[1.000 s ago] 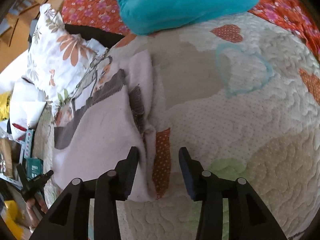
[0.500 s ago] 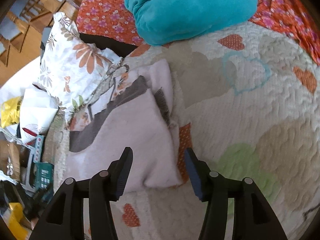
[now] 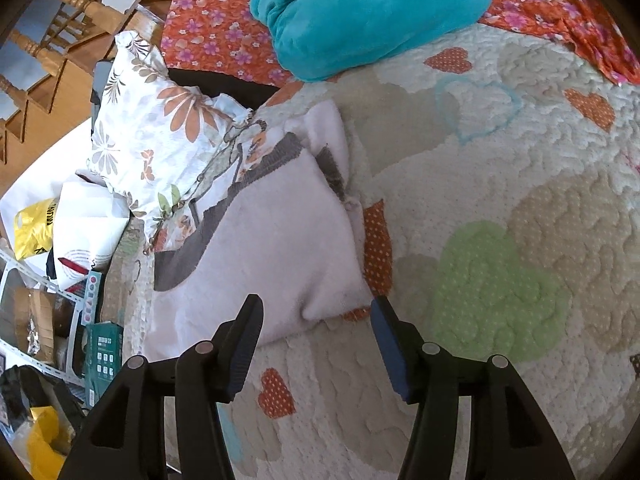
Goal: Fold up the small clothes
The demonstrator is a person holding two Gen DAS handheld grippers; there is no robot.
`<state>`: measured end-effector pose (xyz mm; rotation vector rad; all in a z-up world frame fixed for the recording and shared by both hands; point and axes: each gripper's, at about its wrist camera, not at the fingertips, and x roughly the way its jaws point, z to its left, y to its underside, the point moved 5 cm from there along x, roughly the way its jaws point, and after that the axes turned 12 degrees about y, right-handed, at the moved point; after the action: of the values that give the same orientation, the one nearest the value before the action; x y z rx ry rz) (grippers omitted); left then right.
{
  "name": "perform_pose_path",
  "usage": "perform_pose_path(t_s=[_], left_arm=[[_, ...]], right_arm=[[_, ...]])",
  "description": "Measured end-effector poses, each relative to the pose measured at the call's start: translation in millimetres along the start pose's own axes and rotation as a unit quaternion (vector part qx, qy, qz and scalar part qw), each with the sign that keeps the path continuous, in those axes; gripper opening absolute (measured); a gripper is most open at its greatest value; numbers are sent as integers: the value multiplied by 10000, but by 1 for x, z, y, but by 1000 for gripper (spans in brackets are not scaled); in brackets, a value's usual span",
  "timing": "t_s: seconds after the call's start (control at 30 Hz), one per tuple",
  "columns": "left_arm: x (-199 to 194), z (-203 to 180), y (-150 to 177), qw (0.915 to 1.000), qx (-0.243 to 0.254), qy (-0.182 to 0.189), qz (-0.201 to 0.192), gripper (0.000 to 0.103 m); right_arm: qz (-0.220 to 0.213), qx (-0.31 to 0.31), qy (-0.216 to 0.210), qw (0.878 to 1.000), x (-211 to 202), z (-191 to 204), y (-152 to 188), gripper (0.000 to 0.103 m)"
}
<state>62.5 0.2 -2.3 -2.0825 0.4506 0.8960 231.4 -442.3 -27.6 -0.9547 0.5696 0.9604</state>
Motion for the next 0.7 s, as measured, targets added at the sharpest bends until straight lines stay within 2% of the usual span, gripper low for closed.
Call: perform_pose_path(t_s=[0.1, 0.2, 0.27, 0.43, 0.53, 0.7], left_arm=[[13, 1, 3, 9999, 35, -62, 117, 63], [24, -1, 1, 9988, -237, 293, 327, 63], [28, -3, -2, 9982, -338, 375, 329, 63], [50, -1, -19, 9978, -443, 332, 375, 64], [63, -2, -38, 9957, -535, 615, 440, 74], [86, -6, -57, 9915, -778, 928, 466, 82]], right_arm=[[-8, -96, 57, 9999, -2, -2, 6, 61], [103, -271, 238, 9993, 2, -4, 15, 62], [160, -380, 309, 9987, 4, -3, 21, 62], [310, -800, 486, 9951, 24, 2, 40, 63], [135, -971, 422, 9943, 30, 10, 34, 70], [158, -780, 137, 9967, 49, 22, 8, 70]])
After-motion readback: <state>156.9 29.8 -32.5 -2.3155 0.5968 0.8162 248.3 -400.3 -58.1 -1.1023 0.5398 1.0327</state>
